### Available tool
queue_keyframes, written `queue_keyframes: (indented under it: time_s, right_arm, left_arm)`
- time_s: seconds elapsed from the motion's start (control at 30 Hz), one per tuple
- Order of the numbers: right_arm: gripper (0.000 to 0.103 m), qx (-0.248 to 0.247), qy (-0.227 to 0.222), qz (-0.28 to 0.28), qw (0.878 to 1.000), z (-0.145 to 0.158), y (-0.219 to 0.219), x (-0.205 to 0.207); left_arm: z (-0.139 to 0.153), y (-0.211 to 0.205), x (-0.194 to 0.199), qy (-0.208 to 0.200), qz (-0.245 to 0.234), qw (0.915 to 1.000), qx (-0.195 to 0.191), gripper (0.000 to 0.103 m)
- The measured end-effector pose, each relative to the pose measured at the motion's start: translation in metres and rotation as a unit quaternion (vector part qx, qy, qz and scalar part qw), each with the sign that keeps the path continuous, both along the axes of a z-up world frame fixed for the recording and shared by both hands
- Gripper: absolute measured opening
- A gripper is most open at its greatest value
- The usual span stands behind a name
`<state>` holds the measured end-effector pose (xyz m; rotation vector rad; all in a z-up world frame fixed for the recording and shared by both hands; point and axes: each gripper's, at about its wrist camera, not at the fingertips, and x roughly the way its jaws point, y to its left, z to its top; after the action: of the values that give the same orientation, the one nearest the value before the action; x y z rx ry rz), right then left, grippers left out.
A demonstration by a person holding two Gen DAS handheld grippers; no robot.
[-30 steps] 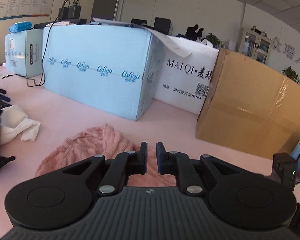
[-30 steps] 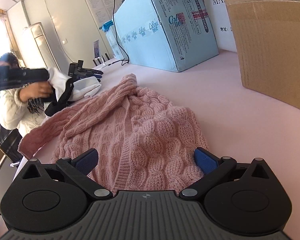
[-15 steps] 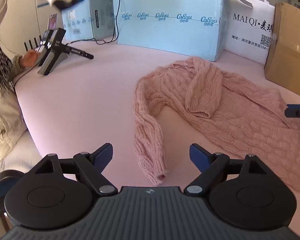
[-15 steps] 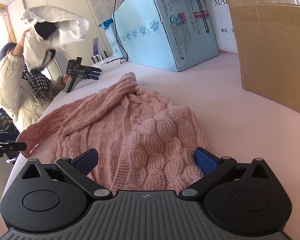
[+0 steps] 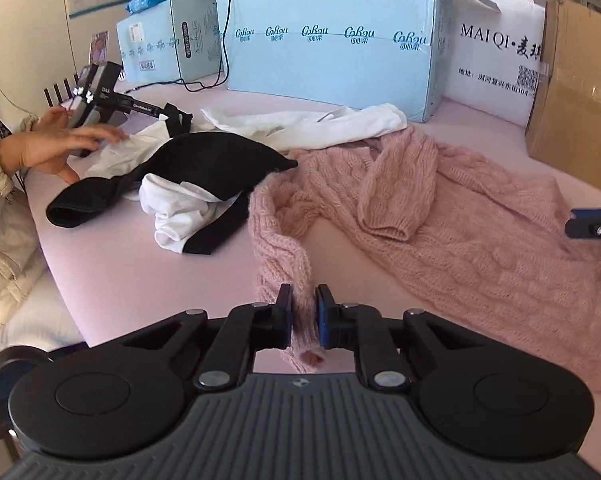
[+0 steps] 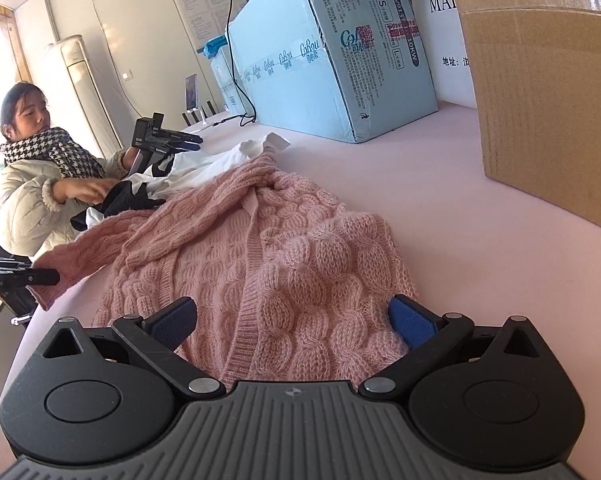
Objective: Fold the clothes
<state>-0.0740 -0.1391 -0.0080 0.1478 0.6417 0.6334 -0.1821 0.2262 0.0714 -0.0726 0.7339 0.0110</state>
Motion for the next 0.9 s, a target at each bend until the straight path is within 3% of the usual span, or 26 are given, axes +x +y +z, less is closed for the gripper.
queue_keyframes:
  time_s: [0.1, 0.17, 0.37, 0.57, 0.7, 0.77, 0.83, 0.9]
  right_arm:
    - [0.103, 0.001, 0.000, 0.000, 1.000, 0.000, 0.000, 0.001]
    - [0.103, 0.002, 0.001, 0.000, 1.000, 0.000, -0.001, 0.001]
    - [0.103, 0.004, 0.002, 0.000, 1.000, -0.001, -0.001, 0.002]
    - [0.103, 0.006, 0.003, 0.000, 1.000, -0.001, -0.002, 0.004]
    - [0.103, 0.008, 0.003, 0.001, 1.000, -0.001, -0.002, 0.006]
    - [0.103, 0.009, 0.004, 0.000, 1.000, 0.000, -0.002, -0.003]
    - [0.103, 0.010, 0.004, 0.000, 1.000, 0.000, -0.002, -0.002]
    - [0.103, 0.010, 0.004, 0.000, 1.000, 0.000, -0.002, -0.002]
  left_arm:
    - [0.020, 0.001, 0.019, 0.006, -0.012, 0.9984, -0.056, 0.009]
    - [0.037, -0.004, 0.033, 0.000, -0.026, 0.9970, -0.073, 0.008]
    - [0.080, -0.060, 0.084, -0.017, -0.097, 0.9921, -0.077, 0.008]
    - [0.067, -0.143, 0.138, 0.067, -0.178, 0.9806, -0.047, 0.008]
    - [0.035, -0.181, 0.156, 0.142, -0.213, 0.9667, -0.008, 0.011]
    - [0.015, -0.189, 0.160, 0.178, -0.234, 0.9554, 0.027, 0.026]
    - [0.000, -0.188, 0.162, 0.208, -0.240, 0.9470, 0.047, 0.054]
    - [0.002, -0.174, 0.160, 0.200, -0.222, 0.9534, 0.042, 0.062]
